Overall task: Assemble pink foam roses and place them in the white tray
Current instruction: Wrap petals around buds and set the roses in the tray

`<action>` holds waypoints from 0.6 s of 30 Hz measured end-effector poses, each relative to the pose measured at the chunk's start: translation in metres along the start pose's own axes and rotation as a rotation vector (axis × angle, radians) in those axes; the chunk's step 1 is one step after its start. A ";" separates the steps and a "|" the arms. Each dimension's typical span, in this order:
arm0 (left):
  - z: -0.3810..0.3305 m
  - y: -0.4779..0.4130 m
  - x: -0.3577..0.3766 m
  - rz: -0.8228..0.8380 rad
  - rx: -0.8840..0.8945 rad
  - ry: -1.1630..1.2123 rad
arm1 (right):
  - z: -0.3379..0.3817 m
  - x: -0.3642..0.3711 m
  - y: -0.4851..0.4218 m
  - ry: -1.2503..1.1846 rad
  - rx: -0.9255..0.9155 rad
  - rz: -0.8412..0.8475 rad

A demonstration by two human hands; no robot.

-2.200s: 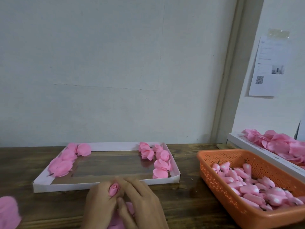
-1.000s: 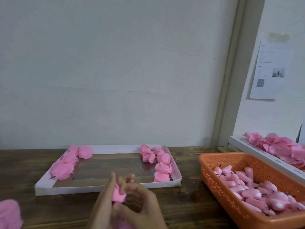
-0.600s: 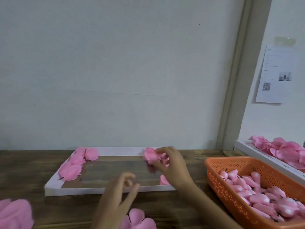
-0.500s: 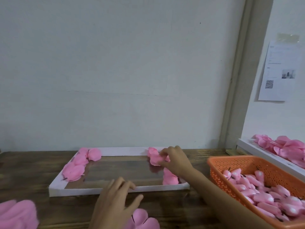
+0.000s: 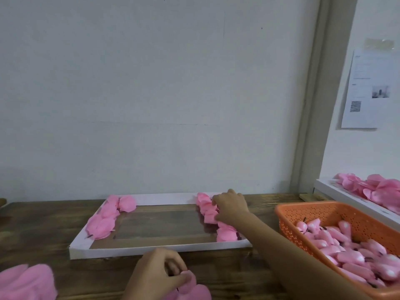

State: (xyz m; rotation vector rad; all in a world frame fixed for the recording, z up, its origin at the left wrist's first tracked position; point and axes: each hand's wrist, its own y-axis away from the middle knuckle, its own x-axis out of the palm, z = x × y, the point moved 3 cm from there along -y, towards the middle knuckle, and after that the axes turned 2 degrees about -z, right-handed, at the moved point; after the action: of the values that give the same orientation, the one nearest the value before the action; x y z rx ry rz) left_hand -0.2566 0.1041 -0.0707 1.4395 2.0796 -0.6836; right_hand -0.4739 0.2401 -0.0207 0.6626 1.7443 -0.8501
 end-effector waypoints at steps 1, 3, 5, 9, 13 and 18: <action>0.002 -0.001 0.000 0.008 -0.004 0.023 | -0.006 -0.010 0.003 -0.035 -0.006 -0.058; 0.003 -0.004 0.002 -0.001 0.012 0.025 | -0.027 -0.037 0.008 -0.088 0.000 -0.206; 0.006 -0.006 0.004 -0.057 0.052 0.027 | -0.060 -0.064 0.016 -0.158 0.070 -0.303; 0.007 -0.002 0.007 -0.130 0.178 0.031 | -0.146 -0.091 0.040 -0.123 0.302 -0.249; 0.006 0.001 0.002 -0.120 0.135 0.219 | -0.216 -0.069 0.076 -0.033 0.415 0.349; 0.000 0.007 -0.002 -0.048 -0.013 0.709 | -0.234 -0.018 0.123 -0.245 0.457 0.795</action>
State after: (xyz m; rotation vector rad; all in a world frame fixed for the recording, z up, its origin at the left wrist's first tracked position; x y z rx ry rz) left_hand -0.2496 0.1047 -0.0696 1.8082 2.6292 -0.1708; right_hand -0.5047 0.5007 0.0180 1.3701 0.9237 -0.7098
